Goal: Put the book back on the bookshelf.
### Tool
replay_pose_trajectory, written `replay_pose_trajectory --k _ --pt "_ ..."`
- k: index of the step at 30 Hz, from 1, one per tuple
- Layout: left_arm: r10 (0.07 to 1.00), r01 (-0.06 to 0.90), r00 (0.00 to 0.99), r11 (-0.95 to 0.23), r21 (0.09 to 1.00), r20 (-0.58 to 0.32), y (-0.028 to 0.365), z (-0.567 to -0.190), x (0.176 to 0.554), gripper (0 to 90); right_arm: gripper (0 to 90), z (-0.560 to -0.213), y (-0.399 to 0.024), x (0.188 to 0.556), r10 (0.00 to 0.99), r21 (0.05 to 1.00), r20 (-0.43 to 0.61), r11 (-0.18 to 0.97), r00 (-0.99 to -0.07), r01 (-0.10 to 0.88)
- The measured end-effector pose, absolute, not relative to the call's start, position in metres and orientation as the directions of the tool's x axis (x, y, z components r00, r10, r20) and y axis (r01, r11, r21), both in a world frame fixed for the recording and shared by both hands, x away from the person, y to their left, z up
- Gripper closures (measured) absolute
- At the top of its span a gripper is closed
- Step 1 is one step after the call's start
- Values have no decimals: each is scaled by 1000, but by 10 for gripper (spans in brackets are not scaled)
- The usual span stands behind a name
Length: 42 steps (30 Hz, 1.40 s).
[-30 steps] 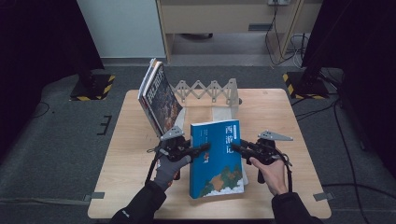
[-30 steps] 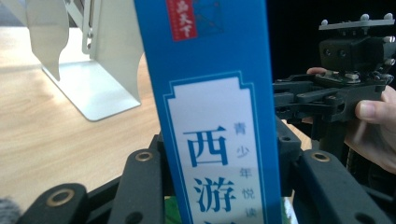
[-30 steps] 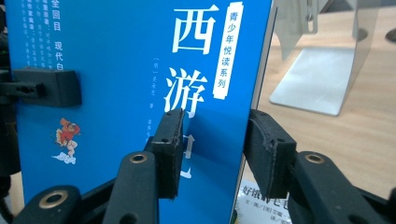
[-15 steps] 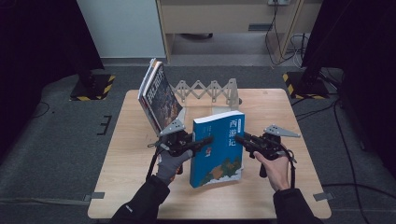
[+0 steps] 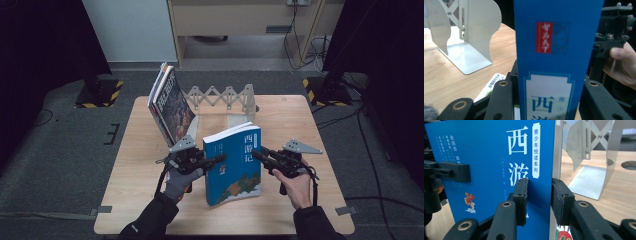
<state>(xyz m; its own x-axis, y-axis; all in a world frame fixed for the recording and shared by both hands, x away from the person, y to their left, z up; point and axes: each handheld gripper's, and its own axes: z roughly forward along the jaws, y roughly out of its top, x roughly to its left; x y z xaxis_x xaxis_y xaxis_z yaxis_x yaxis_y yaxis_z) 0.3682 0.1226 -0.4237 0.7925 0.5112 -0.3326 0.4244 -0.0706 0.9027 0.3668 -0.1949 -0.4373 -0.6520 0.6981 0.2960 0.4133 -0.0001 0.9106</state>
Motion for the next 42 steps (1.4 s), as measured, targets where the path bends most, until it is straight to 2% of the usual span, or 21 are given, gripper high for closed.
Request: replay_pose_trajectory --k 6,12,15,25,33,42 --pt "502 391 811 -87 916 -299 127 -424 356 602 649 -439 -194 356 677 922 294 -15 -674 388" --pt "507 363 819 -94 927 -269 127 -424 346 601 483 -449 -195 362 652 904 341 -30 -678 426" --pt "519 358 815 -101 928 -258 126 -424 344 597 491 -453 -192 362 627 904 340 -11 -701 428" --pt "538 364 804 -108 925 -254 127 -424 344 595 584 -453 -193 359 635 924 274 35 -722 381" --pt "545 403 789 -106 909 -286 125 -421 349 589 604 -453 -193 358 633 928 258 46 -730 369" --pt "543 376 802 -133 917 -250 114 -418 351 586 621 -452 -196 356 624 929 255 52 -739 365"
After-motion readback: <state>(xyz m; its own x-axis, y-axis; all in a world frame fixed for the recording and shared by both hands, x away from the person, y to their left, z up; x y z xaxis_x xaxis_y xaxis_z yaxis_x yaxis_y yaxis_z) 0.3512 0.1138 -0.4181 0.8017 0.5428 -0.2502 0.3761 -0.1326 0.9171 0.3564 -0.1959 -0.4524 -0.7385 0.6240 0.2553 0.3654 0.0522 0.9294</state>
